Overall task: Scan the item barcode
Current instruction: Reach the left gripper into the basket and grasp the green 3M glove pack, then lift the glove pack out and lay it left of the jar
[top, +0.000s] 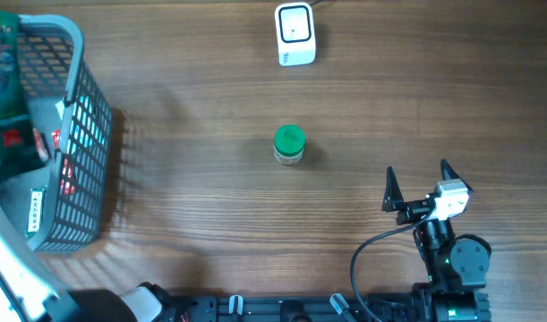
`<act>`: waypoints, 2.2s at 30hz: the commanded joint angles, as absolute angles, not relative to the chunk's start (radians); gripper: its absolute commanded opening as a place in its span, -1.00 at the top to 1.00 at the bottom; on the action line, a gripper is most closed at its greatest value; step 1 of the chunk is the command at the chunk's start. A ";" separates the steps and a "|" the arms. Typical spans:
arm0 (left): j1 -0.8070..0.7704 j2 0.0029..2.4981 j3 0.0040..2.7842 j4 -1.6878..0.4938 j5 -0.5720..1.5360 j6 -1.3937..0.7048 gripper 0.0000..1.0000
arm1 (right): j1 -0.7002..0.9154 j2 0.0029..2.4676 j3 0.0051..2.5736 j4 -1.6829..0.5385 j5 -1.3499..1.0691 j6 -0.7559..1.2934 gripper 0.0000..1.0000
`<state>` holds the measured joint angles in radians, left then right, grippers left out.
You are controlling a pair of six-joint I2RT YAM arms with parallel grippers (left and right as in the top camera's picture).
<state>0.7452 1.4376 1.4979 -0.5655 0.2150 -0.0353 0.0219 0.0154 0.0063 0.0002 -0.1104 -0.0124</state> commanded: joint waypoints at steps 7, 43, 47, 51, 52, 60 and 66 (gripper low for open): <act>0.737 1.010 1.507 -0.458 0.247 -0.323 0.92 | 0.017 0.010 0.005 0.006 -0.101 0.000 -0.99; 0.498 1.986 1.505 -0.579 -0.075 -0.141 -1.00 | 0.017 0.010 0.005 0.006 -0.101 0.001 -1.00; 0.479 2.033 1.505 -0.579 -0.080 -0.080 -1.00 | 0.017 0.010 0.005 0.006 -0.101 0.001 -1.00; 0.476 2.065 1.505 -0.593 -0.115 -0.082 -1.00 | 0.017 0.010 0.005 0.006 -0.101 0.001 -1.00; 0.476 2.066 1.505 -0.596 -0.137 -0.082 -1.00 | 0.017 0.010 0.005 0.006 -0.101 0.001 -1.00; 0.476 2.062 1.506 -0.648 -0.290 -0.082 0.92 | 0.017 0.010 0.005 0.006 -0.101 0.001 -0.99; 0.476 1.910 1.539 -0.648 -0.290 -0.083 0.92 | 0.017 0.010 0.005 0.006 -0.101 0.000 -0.99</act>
